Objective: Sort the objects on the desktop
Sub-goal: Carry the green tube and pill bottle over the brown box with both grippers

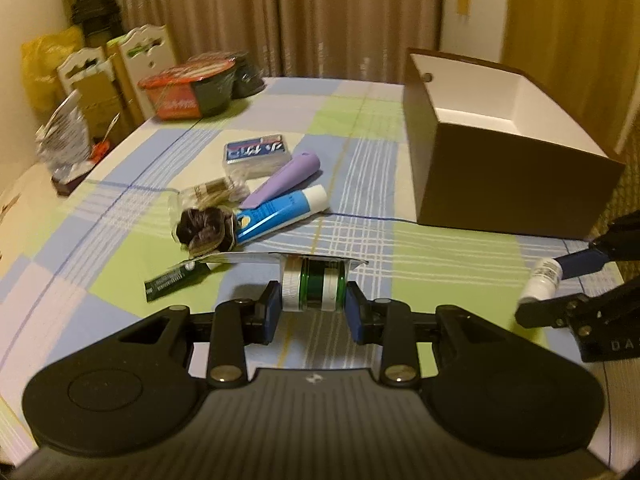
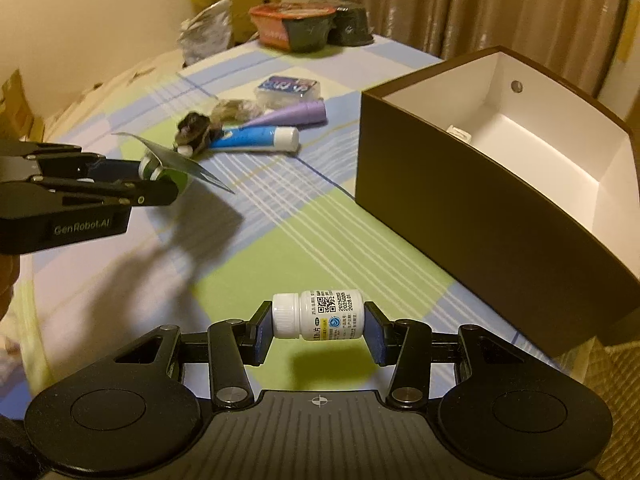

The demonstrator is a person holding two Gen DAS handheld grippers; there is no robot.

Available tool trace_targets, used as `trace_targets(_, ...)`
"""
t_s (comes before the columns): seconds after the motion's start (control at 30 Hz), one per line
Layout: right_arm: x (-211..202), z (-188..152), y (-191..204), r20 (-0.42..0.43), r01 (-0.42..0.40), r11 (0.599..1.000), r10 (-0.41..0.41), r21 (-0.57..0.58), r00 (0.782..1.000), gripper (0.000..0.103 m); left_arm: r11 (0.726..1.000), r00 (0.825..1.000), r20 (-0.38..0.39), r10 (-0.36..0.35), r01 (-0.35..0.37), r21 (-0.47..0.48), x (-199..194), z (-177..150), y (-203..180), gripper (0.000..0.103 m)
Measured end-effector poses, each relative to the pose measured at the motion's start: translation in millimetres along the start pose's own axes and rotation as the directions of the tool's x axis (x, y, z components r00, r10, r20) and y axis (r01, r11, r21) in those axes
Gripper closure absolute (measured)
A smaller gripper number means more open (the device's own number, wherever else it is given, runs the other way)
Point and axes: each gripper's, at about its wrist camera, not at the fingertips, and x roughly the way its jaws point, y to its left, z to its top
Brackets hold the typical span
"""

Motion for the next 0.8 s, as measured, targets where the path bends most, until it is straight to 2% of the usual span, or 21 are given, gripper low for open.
trace_targets(0.47, -29, 14, 36, 0.076, 0.106, 0.984, -0.118, 0.14, 0.99, 0.057, 0.987, 0.99, 0.077, -0.12, 0.111, 0.117, -29, 24, 29, 0.074)
trace_targets(0.6, -38, 19, 43, 0.087, 0.18, 0.961, -0.202, 0.209, 0.976, 0.057, 0.976, 0.981, 0.096, -0.167, 0.151, 0.159, -33, 34, 32, 0.074)
trace_targets(0.8, -54, 19, 51, 0.08, 0.25, 0.921, -0.285, 0.299, 0.955, 0.057, 0.957, 0.965, 0.11, -0.236, 0.212, 0.197, -37, 42, 30, 0.074)
